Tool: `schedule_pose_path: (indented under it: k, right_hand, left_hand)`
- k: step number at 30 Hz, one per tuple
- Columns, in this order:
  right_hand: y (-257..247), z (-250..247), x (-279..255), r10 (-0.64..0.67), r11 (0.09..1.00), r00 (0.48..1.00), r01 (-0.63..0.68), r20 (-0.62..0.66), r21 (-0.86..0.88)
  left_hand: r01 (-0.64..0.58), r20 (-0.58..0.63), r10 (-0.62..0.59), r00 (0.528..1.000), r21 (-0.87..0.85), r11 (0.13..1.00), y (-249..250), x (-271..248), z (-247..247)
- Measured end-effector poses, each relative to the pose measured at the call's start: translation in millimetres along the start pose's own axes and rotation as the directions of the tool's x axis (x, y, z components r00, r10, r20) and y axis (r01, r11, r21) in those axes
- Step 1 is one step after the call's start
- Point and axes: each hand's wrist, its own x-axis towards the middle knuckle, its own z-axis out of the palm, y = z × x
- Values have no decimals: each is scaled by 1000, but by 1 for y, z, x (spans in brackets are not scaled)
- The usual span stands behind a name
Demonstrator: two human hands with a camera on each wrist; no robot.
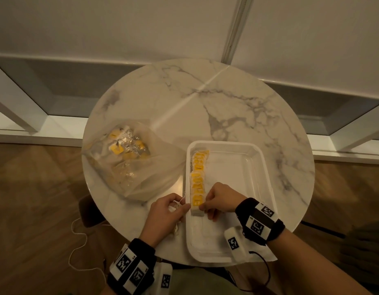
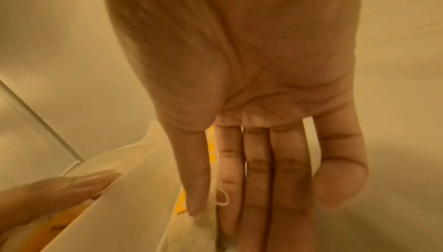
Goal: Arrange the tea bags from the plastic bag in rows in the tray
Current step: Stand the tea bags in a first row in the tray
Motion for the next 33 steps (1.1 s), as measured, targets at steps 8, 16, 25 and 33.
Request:
schedule_pose_path:
  k: [8, 16, 25, 33]
  right_hand:
    - [-23, -15, -58, -288, 954, 946, 297, -148, 46]
    - [-38, 18, -62, -407, 898, 882, 434, -238, 74]
    - [-27, 0, -62, -372, 851, 820, 488, -436, 192]
    - [-22, -11, -64, -347, 786, 802, 532, -487, 315]
  left_hand:
    - [183, 59, -176, 983, -468, 865, 28, -7, -22]
    - [94, 66, -74, 995, -400, 912, 58, -7, -3]
    - [63, 137, -12, 990, -374, 925, 62, -7, 6]
    - [39, 158, 11, 987, -307, 951, 55, -3, 0]
